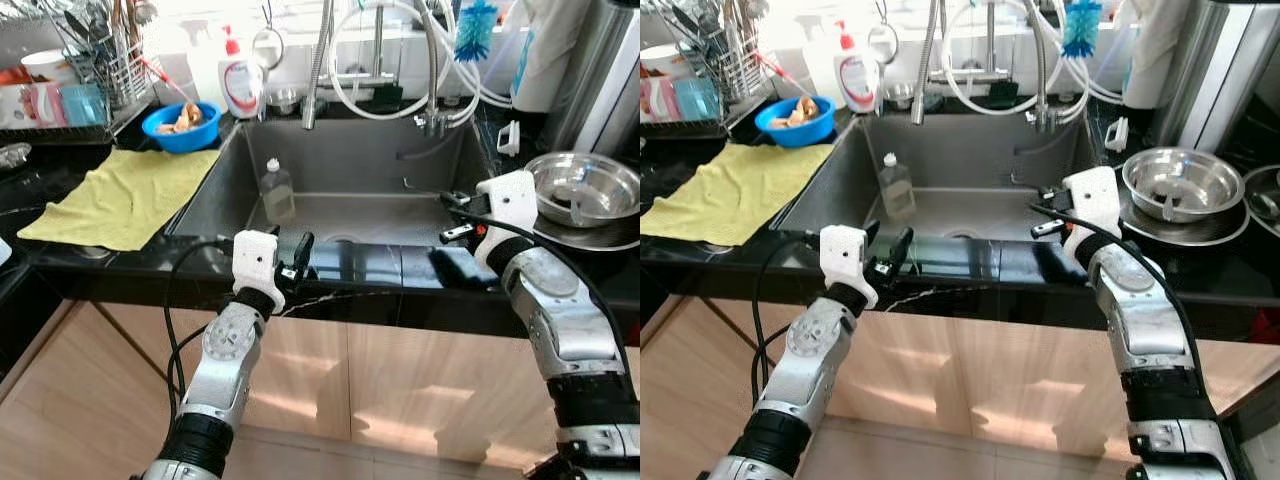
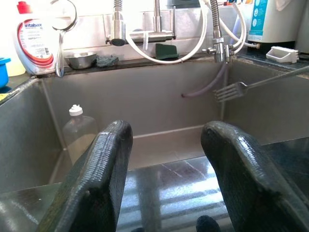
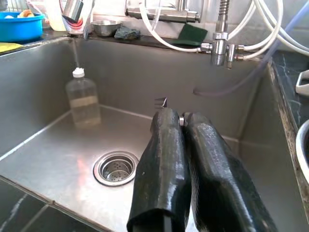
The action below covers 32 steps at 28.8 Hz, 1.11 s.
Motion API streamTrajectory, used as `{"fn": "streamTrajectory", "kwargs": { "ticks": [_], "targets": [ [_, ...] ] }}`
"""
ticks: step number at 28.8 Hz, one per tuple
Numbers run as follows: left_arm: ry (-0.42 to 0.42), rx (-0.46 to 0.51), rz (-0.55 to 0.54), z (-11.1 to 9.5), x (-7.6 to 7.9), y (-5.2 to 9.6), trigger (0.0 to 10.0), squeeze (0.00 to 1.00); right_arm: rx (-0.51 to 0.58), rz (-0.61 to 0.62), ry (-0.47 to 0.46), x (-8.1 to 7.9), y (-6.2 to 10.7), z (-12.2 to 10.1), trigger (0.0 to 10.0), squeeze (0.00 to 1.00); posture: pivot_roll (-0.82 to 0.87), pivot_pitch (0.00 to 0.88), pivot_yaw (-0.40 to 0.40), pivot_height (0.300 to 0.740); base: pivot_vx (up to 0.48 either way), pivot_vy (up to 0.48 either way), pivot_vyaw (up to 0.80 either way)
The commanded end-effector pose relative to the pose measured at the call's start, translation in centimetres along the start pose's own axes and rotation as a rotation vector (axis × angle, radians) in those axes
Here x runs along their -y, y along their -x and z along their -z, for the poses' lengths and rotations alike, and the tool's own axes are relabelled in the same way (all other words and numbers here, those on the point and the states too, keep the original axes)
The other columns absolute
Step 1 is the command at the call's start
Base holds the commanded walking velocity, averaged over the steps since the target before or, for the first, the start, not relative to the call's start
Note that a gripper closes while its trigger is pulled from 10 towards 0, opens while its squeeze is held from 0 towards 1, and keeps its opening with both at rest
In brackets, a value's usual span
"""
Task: Kitchen organization
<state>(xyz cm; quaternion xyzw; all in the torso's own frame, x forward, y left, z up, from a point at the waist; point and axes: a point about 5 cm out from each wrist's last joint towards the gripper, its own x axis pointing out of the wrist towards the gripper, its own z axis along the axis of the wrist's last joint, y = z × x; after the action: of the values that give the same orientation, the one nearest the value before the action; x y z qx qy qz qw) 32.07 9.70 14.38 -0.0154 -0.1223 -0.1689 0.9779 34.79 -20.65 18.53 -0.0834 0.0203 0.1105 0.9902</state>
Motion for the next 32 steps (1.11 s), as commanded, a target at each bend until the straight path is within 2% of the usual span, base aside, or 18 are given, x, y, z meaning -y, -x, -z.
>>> {"fn": "streamTrajectory", "kwargs": {
  "ticks": [1,6,7,10,11,12,13,14,30,31,32],
  "targets": [
    [-0.009,-0.003,-0.005,0.04,-0.34,0.21,10.0,0.0,0.031,-0.022,-0.005,-0.36,-0.35,-0.69,10.0,0.0,-0.14,0.0,0.08,0.74,0.0,0.0,0.0],
    [-0.009,-0.004,0.003,-0.01,-0.16,0.09,10.0,0.0,0.027,-0.021,-0.01,-0.41,-0.54,-0.45,10.0,0.0,-0.13,0.0,0.08,0.74,0.0,0.0,0.0],
    [-0.009,0.0,0.003,-0.14,-0.11,0.01,10.0,0.0,0.028,-0.021,-0.01,-0.49,-0.54,-0.33,10.0,0.11,-0.12,0.0,0.077,0.74,0.0,0.0,0.0],
    [-0.01,0.001,-0.01,-0.17,-0.29,0.04,10.0,0.0,0.022,-0.02,-0.015,-0.57,-0.59,0.05,10.0,0.13,-0.12,0.0,0.074,0.74,0.0,0.0,0.0],
    [-0.011,-0.001,-0.015,-0.15,-0.41,0.15,10.0,0.0,0.021,-0.019,-0.017,-0.58,-0.6,0.1,10.0,0.31,-0.11,0.0,0.073,0.74,0.0,0.0,0.0],
    [-0.011,-0.001,-0.015,-0.15,-0.41,0.15,10.0,0.0,0.021,-0.019,-0.017,-0.58,-0.6,0.1,10.0,0.31,-0.11,0.0,0.073,0.74,0.0,0.0,0.0],
    [-0.013,-0.002,-0.017,-0.13,-0.49,0.24,10.0,0.0,0.025,-0.021,-0.021,-0.58,-0.61,0.05,10.0,0.41,-0.11,0.0,0.073,0.74,0.0,0.0,0.0],
    [-0.016,-0.006,-0.018,-0.06,-0.63,0.38,10.0,0.0,0.028,-0.012,-0.02,-0.53,-0.63,0.04,10.0,1.0,-0.11,0.0,0.073,0.74,0.0,0.0,0.0],
    [-0.022,-0.006,-0.022,-0.2,-0.73,0.33,10.0,0.0,0.061,0.014,-0.016,-0.6,-0.9,-0.34,10.0,1.0,-0.1,0.0,0.072,0.74,0.0,0.0,0.0],
    [-0.022,-0.006,-0.021,-0.2,-0.72,0.33,10.0,0.0,0.066,0.018,-0.011,-0.6,-0.88,-0.42,10.0,0.26,-0.1,0.0,0.072,0.74,0.0,0.0,0.0],
    [-0.022,-0.006,-0.021,-0.2,-0.71,0.32,10.0,0.0,0.085,0.034,0.005,-0.59,-0.75,-0.71,10.0,0.0,-0.1,0.0,0.072,0.74,0.0,0.0,0.0]
  ]
}}
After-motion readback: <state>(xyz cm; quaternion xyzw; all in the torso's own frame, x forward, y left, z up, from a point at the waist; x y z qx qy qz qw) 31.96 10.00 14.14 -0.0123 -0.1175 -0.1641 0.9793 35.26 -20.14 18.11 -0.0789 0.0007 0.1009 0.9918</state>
